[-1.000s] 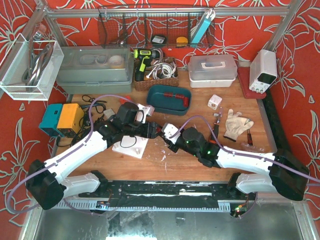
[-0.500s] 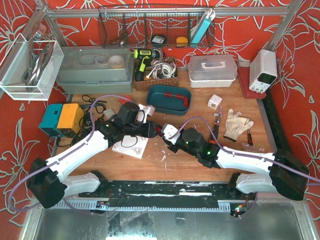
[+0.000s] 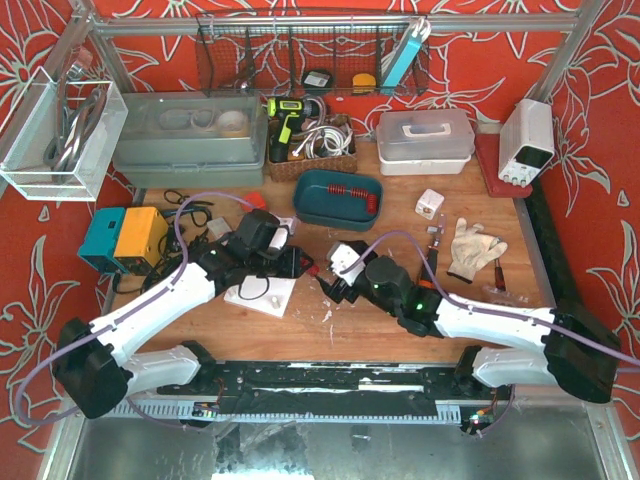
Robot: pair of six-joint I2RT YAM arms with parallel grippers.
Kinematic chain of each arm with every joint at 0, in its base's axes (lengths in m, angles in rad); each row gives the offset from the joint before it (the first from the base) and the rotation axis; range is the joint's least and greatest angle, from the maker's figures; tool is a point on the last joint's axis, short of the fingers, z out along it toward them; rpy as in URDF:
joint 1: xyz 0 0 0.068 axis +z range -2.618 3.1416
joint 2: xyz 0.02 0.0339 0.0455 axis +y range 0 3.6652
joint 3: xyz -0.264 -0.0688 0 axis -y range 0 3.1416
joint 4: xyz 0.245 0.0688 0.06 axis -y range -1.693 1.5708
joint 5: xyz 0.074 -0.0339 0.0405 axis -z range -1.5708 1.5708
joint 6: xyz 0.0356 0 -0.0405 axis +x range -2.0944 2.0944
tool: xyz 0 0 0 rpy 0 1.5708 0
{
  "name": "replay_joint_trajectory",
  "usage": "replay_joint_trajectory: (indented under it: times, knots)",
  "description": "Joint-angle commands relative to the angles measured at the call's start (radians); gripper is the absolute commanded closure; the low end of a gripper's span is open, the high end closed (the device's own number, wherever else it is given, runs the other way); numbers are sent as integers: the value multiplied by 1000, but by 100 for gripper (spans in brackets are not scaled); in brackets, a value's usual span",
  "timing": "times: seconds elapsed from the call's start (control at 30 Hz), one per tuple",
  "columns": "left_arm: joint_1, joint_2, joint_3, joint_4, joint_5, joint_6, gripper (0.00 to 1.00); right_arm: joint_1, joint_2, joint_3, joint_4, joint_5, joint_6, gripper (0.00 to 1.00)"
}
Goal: Install the large spring
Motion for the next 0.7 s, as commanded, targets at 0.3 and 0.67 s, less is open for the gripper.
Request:
replay_joint_trajectory:
  times: [0.3,0.67]
  knots:
    - [0,-272,14,-370,-618,-261,100,-9,-159,52,-243,413,156,1]
    - [1,-176,58,-739,-841,-635,100,-49,-104,63,-266,429,194,1]
